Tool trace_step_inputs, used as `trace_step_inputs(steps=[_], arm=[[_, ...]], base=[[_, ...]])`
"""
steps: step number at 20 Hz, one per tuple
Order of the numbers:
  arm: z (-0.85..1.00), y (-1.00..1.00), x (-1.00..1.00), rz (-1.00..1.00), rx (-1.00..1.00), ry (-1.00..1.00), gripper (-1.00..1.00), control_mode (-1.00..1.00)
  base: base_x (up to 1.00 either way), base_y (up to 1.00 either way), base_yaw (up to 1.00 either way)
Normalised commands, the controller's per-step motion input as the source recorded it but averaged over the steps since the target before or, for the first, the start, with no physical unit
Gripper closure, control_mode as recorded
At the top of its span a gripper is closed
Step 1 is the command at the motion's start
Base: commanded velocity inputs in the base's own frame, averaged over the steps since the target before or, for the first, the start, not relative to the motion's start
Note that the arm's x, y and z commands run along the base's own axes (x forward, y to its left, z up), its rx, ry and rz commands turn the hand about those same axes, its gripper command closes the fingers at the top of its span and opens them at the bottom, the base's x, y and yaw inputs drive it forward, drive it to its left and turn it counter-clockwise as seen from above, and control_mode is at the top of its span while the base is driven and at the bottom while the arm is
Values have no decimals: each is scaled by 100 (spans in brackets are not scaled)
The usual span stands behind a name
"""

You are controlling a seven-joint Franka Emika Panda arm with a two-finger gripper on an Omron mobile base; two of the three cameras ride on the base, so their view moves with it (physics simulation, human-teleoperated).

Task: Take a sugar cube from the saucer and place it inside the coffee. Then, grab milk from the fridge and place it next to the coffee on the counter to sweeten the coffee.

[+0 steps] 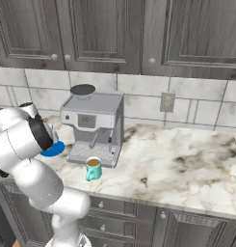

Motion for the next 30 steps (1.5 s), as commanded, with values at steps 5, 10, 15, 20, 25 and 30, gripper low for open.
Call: trace_step_inputs(steps=[5, 10, 15, 20, 25, 30], arm=[[-34, 0, 32, 0, 0, -2, -100, -100], [-18, 2, 34, 0, 0, -1, -100, -100], [-20, 12, 19, 0, 0, 0, 100, -100], [-6, 6, 8, 0, 0, 0, 100, -100], [1, 0, -3, 0, 0, -1, 100, -100], [39, -28, -71, -3, 0, -14, 100, -100]], base=[[0, 0, 0], [0, 0, 0], [0, 0, 0], [0, 0, 0], [0, 0, 0], [0, 0, 0]])
